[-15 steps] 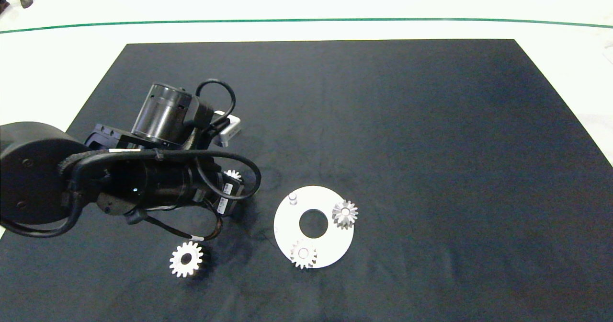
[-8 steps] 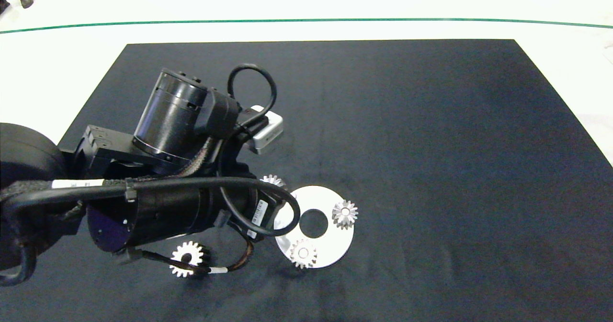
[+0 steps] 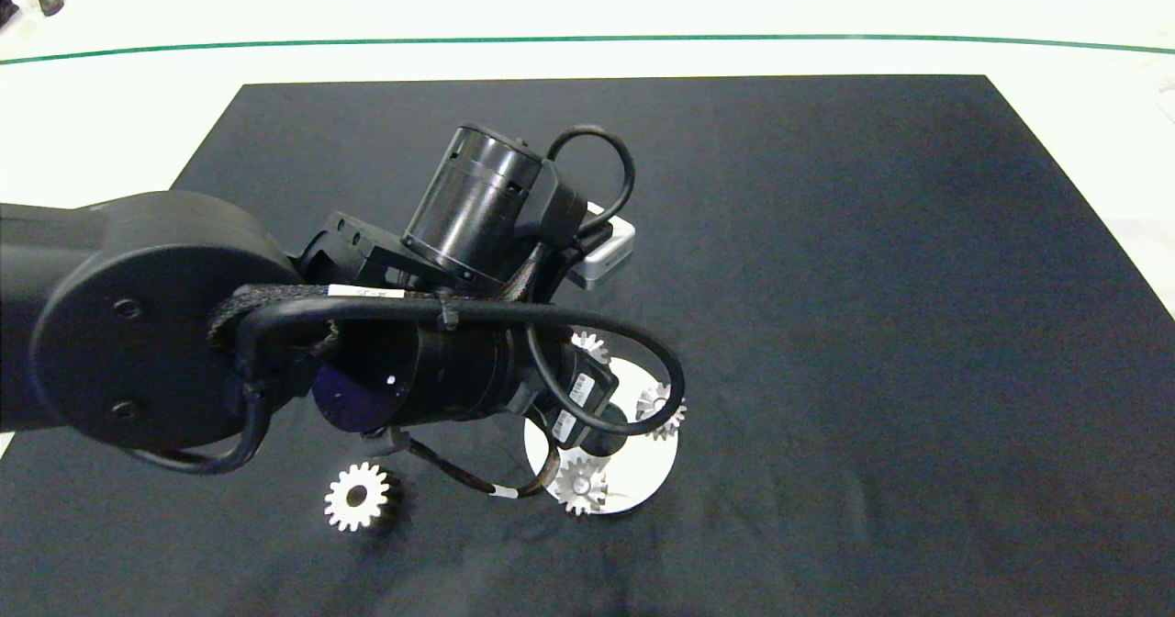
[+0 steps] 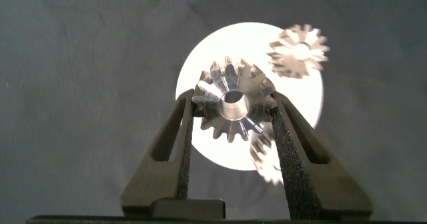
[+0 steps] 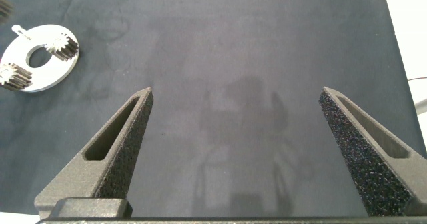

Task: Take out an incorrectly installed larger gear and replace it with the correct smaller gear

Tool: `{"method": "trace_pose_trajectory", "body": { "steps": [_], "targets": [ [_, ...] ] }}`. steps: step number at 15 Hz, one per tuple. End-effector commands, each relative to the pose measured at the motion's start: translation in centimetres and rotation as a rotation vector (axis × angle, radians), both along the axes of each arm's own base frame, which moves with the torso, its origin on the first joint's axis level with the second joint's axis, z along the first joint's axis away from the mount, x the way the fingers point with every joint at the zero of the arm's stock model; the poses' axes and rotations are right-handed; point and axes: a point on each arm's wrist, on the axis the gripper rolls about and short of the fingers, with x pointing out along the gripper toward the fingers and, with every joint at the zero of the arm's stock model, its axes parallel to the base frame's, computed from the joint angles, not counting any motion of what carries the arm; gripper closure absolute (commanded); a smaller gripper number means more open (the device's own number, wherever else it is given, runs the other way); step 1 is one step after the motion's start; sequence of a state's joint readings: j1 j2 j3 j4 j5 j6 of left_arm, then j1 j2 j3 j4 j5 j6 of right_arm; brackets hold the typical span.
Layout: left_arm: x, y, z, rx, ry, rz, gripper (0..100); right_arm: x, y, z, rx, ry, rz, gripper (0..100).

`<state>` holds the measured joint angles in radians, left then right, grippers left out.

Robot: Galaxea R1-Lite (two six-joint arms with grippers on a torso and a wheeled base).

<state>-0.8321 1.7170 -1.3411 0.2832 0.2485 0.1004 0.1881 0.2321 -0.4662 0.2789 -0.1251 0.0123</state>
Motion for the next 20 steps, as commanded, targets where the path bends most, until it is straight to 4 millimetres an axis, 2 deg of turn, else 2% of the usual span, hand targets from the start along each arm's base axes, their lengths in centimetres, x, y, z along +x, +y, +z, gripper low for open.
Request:
{"method": "trace_pose_trajectory", "body": {
  "steps": [1,4,6,20],
  "targets": [
    [1.3,-0.3,-1.3,0.036,0.024,0.02,93,-0.1,0.0,0.0,0.002,-0.003,-0.002,0],
    [2.5,0.9,-1.6,0.056,0.027,0.06,93,-0.2,-0.1,-0.1,0.003,-0.011,0.0,0],
    [2.6,1.2,-1.9,0.063,0.035,0.069,93,-0.3,-0.1,-0.1,0.005,-0.017,0.0,0],
    [2.7,0.5,-2.8,0.078,0.057,0.06,93,-0.4,-0.1,-0.4,0.005,-0.017,0.0,0]
  ]
}}
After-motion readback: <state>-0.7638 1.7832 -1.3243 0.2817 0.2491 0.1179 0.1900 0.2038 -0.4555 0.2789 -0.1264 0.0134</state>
